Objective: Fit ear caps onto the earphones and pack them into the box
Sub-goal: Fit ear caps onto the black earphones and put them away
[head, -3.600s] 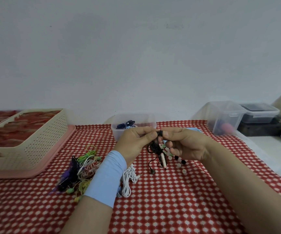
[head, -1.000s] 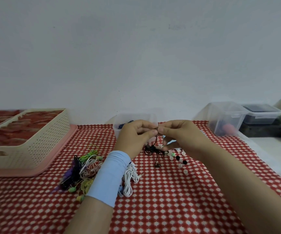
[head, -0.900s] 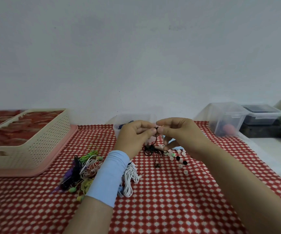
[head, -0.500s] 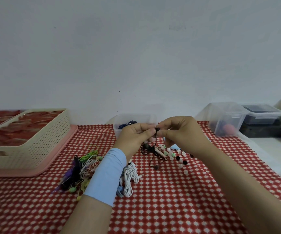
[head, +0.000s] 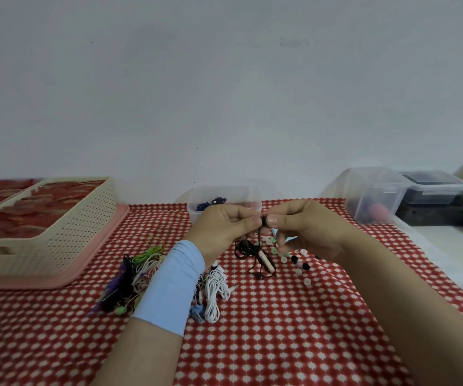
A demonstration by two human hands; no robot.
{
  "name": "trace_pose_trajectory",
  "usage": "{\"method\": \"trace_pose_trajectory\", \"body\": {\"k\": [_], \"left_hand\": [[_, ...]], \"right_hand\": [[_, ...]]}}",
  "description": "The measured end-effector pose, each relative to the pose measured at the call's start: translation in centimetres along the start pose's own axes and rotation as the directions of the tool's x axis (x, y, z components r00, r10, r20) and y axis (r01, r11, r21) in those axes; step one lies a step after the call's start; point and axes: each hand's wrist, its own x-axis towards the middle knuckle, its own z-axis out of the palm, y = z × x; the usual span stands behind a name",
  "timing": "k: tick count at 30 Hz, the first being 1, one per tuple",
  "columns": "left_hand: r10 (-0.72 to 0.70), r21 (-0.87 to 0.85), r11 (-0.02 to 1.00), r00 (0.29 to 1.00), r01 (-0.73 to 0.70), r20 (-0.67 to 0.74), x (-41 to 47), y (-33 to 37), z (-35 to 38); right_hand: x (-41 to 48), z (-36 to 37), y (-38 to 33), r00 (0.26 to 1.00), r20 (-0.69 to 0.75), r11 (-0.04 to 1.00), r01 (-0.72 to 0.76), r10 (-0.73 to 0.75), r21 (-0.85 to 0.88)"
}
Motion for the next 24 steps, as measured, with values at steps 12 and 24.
{"method": "trace_pose_trajectory", "body": {"k": [12, 24], "left_hand": [[-0.032, -0.006, 0.999, 0.999, 0.032, -0.01, 0.3, -0.6, -0.3], [-0.134, 0.034, 0.99, 0.986, 0.138, -0.099, 0.4, -0.2, -0.2]], "right_hand": [[0.2, -0.1, 0.2, 0.998, -0.046, 0.997, 0.044, -0.047, -0.063], [0.2, 0.8, 0.5, 0.965, -0.165, 0.959, 0.162, -0.203, -0.233]]}}
